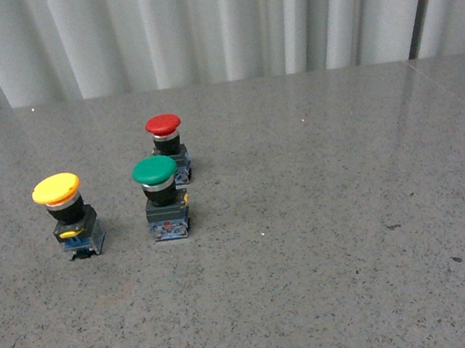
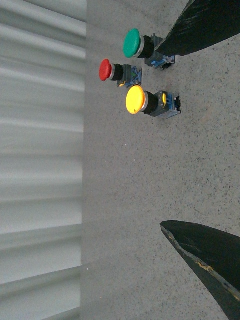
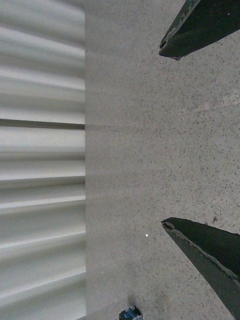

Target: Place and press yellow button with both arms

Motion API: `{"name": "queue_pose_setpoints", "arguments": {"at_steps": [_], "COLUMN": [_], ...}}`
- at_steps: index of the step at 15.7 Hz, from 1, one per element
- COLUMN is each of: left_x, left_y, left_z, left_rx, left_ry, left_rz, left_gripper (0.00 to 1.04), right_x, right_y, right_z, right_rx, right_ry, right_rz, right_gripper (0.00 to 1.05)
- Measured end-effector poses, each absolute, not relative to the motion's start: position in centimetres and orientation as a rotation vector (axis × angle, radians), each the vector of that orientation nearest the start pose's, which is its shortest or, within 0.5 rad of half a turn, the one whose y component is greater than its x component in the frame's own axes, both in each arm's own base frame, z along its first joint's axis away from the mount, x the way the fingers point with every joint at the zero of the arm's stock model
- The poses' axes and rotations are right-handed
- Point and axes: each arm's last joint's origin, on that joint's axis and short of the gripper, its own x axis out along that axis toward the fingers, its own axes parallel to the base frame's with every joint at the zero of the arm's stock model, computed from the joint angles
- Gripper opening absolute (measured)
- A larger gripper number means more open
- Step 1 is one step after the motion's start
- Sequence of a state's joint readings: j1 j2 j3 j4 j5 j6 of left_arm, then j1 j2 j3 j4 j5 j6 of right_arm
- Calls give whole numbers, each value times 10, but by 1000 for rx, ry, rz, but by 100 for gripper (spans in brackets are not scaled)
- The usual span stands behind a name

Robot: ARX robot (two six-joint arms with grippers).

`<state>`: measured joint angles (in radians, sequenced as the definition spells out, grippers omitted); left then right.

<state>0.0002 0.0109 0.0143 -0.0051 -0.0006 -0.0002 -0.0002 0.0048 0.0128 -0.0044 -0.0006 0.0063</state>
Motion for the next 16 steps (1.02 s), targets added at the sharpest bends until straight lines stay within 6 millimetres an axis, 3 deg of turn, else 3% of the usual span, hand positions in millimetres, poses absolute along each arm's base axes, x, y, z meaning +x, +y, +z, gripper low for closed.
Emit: {"name": "queue_pose_setpoints", "arguments": {"at_steps": [16], "left_x": [98], "left_y": [0], "left_z": [167], "left_rx": [0], "left_ry": [1], "left_rz": [1], "left_gripper": [98], "right_x": [97], "right_y": [0], "right_z": [167], "right_rx": [6], "right_ry": [-4], "right_rz": [0], "right_gripper": [98]}}
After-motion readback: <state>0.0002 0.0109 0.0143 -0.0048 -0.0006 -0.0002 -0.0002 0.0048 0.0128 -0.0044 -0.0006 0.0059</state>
